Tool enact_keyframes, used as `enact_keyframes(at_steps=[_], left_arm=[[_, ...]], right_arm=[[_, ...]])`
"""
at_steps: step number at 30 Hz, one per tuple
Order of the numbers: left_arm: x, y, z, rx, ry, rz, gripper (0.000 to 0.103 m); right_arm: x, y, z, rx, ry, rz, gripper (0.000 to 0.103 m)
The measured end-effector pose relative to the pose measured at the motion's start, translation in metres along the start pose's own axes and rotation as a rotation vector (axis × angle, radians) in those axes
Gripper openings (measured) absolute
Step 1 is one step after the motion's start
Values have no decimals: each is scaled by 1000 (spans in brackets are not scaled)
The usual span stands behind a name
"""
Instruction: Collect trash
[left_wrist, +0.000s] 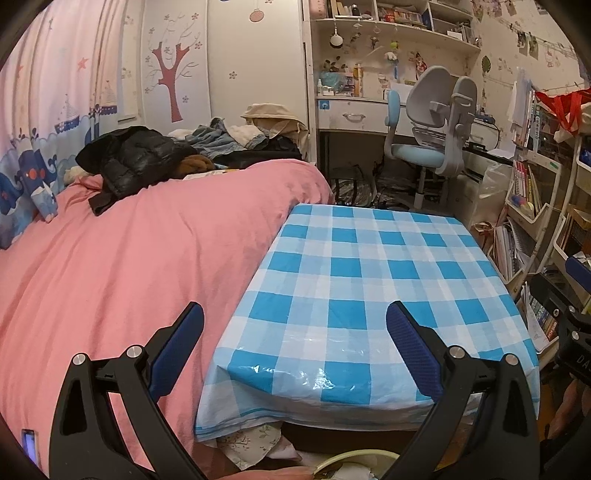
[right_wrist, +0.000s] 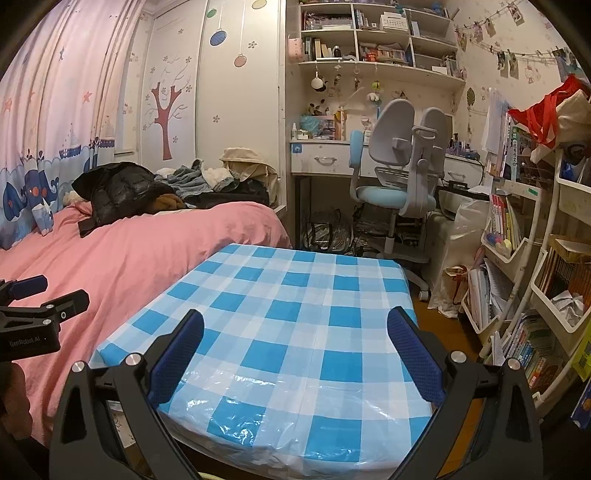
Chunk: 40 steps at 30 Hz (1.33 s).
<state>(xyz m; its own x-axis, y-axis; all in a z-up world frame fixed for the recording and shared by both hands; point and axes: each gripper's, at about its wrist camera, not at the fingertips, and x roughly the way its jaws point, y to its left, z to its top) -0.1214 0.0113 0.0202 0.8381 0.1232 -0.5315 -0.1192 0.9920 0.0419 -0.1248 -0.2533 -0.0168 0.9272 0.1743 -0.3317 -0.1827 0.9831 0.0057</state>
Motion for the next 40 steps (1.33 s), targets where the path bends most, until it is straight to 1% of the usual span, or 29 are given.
enact_keyframes(at_steps=[17,22,26,30,33,35,40], left_arm=[[-1,-1,1,-4,-2,-1,95],[3,0,4,-31,14,-38,95],[1,1,5,-46,-11,-54,95],[7,-6,4,-1,-1,-39,95],[16,-11,7,27,29,-30,95],[21,-11,8,27,42,-26,95],[30,-7,11,19,45,-6,95]], right_arm=[[0,0,0,-1,2,-1,95],[1,-1,-1,-6,9,5,95],[6,-3,-2,-13,26,18,95],[15,-10,-2,1,59,35,95],[29,-20,-1,35,98,35,95],[45,-27,-3,57,144,26,95],[83,-41,-8,85,247,-12,95]])
